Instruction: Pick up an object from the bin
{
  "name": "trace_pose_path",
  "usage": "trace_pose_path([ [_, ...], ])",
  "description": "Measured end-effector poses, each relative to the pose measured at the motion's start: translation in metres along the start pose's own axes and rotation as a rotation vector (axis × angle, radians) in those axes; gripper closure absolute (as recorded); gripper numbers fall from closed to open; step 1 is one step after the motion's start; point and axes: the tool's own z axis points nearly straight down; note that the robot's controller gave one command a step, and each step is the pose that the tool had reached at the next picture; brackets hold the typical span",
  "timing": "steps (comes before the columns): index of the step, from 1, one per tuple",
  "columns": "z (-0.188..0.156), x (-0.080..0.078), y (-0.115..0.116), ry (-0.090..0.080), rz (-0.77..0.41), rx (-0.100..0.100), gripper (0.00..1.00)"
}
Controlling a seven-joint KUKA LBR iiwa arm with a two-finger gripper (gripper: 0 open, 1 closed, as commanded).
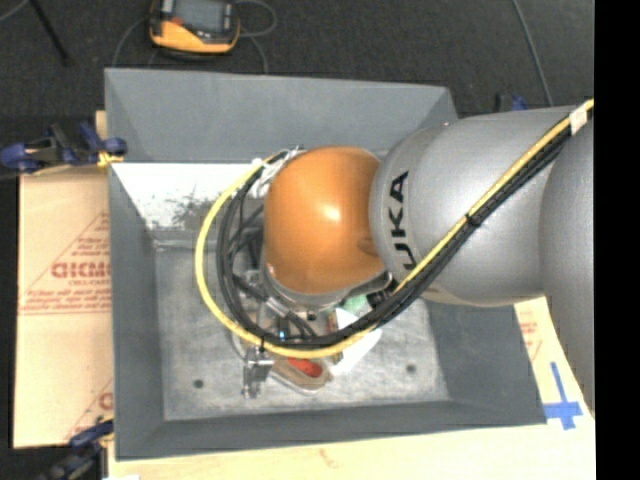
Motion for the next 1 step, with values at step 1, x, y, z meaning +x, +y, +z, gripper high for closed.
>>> trace_pose_path([
  [1, -0.0042, -0.0020, -0.0010, -0.008, 0.004, -0.002, 0.00],
])
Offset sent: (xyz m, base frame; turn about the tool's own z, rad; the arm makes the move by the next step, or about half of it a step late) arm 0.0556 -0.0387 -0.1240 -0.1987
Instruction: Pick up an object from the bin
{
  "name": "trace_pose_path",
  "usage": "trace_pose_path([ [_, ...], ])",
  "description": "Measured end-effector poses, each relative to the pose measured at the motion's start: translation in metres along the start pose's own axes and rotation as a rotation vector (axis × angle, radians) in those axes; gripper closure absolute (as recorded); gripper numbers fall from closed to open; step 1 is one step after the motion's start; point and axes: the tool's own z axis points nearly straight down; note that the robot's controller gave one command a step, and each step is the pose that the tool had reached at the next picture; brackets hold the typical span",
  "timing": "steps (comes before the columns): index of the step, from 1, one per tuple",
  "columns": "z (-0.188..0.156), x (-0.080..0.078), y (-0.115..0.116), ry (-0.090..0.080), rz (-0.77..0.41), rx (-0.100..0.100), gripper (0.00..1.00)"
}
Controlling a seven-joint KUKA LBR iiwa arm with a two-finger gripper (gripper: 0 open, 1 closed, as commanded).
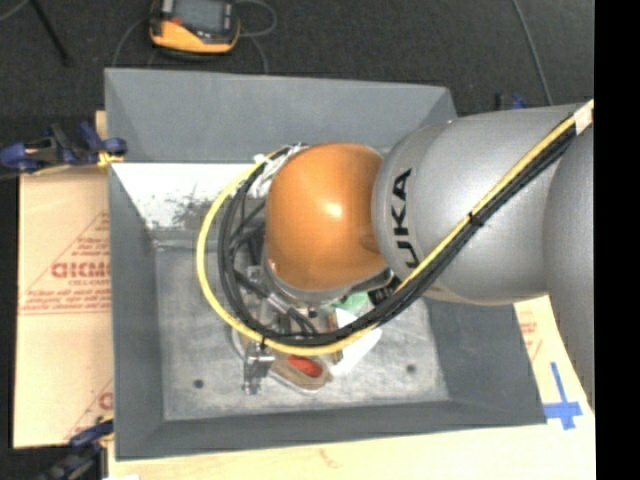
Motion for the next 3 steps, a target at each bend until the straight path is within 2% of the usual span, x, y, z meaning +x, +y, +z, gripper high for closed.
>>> trace_pose_path([
  [1, 0.044, -0.021, -0.013, -0.006, -0.076, 0.000, 0.00],
  [2, 0.101, -0.034, -0.047, -0.004, -0.106, 0.000, 0.00],
  [3, 0.114, -0.070, -0.088, 0.002, -0.154, 0.002, 1.00],
])
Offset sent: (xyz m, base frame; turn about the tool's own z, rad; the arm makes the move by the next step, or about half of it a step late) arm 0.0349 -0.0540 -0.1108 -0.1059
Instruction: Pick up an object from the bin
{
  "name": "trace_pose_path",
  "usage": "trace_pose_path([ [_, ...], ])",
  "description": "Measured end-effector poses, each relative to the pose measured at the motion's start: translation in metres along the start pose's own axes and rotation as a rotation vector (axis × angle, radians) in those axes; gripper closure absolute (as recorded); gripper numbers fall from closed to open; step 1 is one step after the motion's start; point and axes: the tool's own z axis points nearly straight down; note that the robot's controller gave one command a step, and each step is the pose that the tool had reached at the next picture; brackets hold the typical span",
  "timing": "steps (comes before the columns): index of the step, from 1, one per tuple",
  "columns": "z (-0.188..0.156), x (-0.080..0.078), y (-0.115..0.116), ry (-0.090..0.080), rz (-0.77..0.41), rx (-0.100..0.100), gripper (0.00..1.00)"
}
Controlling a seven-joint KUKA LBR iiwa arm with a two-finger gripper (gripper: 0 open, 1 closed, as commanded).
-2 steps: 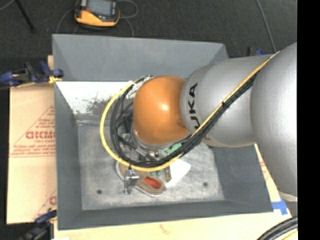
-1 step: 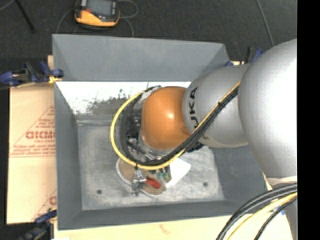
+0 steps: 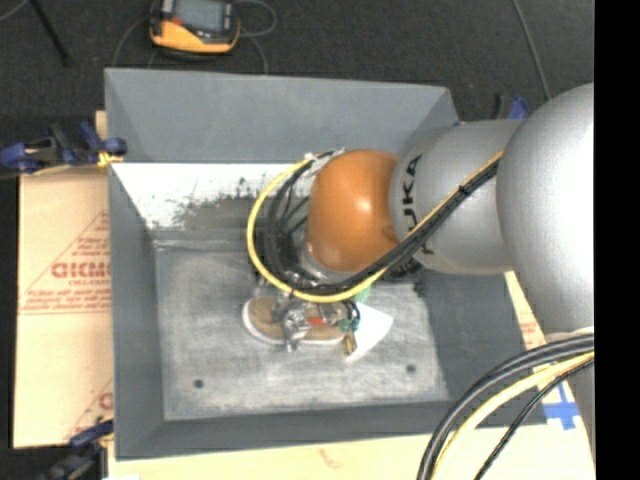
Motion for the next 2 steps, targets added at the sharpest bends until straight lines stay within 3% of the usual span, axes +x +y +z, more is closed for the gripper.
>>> trace_pose_path([
  [1, 0.000, 0.000, 0.000, 0.000, 0.001, 0.000, 1.00],
  [2, -0.188, 0.013, -0.001, -0.010, -0.017, 0.000, 1.00],
])
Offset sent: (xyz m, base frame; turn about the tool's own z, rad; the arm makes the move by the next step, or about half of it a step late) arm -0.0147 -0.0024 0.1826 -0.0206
